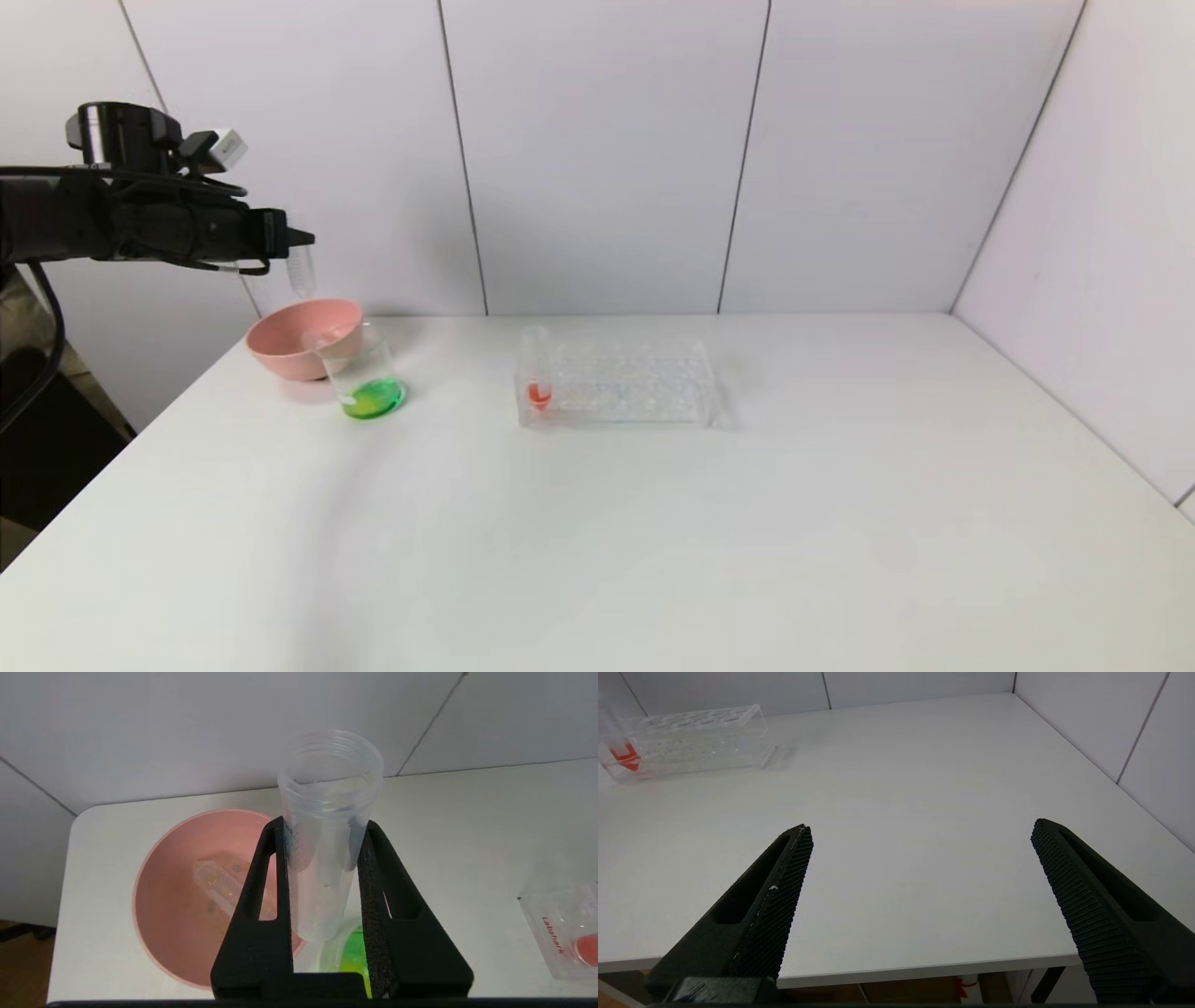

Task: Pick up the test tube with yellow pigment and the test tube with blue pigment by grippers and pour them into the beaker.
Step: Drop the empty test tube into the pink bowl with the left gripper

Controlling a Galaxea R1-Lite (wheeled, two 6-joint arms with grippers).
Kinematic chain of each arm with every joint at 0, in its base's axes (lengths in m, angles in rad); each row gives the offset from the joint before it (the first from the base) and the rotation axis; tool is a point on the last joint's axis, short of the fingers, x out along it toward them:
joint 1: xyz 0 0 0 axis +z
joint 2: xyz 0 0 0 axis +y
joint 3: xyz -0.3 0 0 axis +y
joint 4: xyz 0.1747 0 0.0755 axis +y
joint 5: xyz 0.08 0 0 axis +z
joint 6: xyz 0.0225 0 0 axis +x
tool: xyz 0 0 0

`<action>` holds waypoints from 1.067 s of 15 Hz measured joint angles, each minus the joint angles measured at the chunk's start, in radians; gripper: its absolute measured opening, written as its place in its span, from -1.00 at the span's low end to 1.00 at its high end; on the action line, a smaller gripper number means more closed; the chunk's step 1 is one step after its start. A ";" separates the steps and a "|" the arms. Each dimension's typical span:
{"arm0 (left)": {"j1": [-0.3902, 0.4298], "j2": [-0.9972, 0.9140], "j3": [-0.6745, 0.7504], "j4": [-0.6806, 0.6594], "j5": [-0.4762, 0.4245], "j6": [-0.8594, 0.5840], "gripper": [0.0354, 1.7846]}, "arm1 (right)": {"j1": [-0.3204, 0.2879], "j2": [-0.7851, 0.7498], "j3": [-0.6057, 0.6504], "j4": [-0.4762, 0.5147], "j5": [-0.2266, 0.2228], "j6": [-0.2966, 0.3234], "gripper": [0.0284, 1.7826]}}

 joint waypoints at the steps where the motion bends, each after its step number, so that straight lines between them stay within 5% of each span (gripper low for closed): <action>1: 0.010 0.006 -0.001 0.000 0.000 0.002 -0.54 | 0.000 0.000 0.000 0.000 0.000 0.000 0.92; 13: 0.056 0.110 -0.066 0.000 0.001 0.061 -0.54 | 0.000 0.000 0.000 0.000 0.000 0.000 0.92; 16: 0.058 0.130 -0.095 -0.003 -0.006 0.062 -0.39 | 0.000 0.000 0.000 0.000 0.000 0.000 0.92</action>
